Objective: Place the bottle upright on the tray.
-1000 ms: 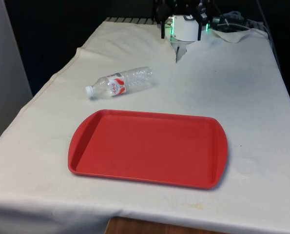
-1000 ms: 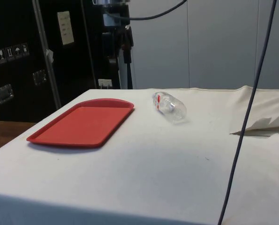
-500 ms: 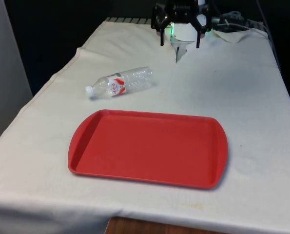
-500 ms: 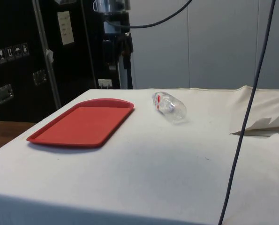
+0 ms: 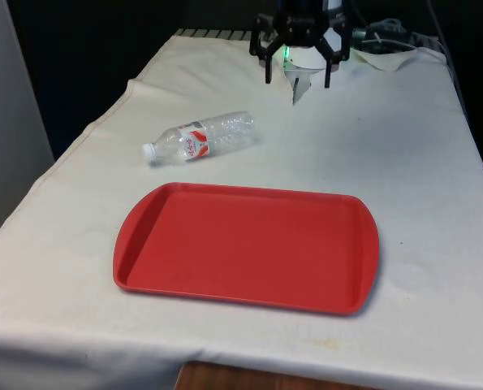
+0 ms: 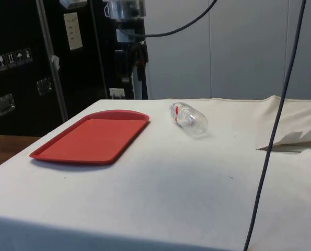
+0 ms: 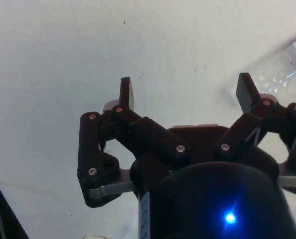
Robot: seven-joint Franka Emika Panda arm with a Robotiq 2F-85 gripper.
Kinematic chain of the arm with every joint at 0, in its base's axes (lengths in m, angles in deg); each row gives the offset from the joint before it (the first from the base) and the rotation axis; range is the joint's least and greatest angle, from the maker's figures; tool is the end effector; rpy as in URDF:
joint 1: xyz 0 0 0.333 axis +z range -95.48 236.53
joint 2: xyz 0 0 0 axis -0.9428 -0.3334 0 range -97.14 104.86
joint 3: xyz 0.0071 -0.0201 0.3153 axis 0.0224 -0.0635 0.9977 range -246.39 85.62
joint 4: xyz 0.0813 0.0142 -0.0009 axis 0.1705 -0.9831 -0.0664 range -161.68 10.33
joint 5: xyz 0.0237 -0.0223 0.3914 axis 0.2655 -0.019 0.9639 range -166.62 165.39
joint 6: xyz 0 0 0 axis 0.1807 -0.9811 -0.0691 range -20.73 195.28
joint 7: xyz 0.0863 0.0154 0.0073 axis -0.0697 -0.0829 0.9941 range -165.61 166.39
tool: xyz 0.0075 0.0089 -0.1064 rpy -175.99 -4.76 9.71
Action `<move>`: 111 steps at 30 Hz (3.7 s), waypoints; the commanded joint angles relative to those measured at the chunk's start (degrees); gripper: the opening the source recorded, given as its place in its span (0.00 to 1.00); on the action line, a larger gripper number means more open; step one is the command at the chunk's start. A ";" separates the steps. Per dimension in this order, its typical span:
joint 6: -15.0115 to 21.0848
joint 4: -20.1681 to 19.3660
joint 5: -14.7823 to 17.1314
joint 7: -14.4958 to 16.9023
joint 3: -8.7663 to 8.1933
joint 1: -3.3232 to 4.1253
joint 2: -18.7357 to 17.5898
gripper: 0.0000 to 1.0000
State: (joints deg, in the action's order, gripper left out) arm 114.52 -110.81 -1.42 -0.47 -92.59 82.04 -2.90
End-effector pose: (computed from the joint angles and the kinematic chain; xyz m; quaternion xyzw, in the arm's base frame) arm 0.5524 -0.0058 0.3401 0.9996 -0.0077 0.0218 0.0175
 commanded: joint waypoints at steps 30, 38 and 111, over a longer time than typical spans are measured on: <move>0.80 -0.23 0.00 -1.09 -0.97 -0.40 -2.69 1.00; 1.20 -0.23 0.29 -1.20 -2.46 -0.97 -3.50 1.00; 2.12 -2.35 0.06 -6.59 -12.89 -1.20 -5.27 1.00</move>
State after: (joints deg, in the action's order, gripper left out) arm 116.24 -113.27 -1.42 -6.89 -105.42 80.89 -7.89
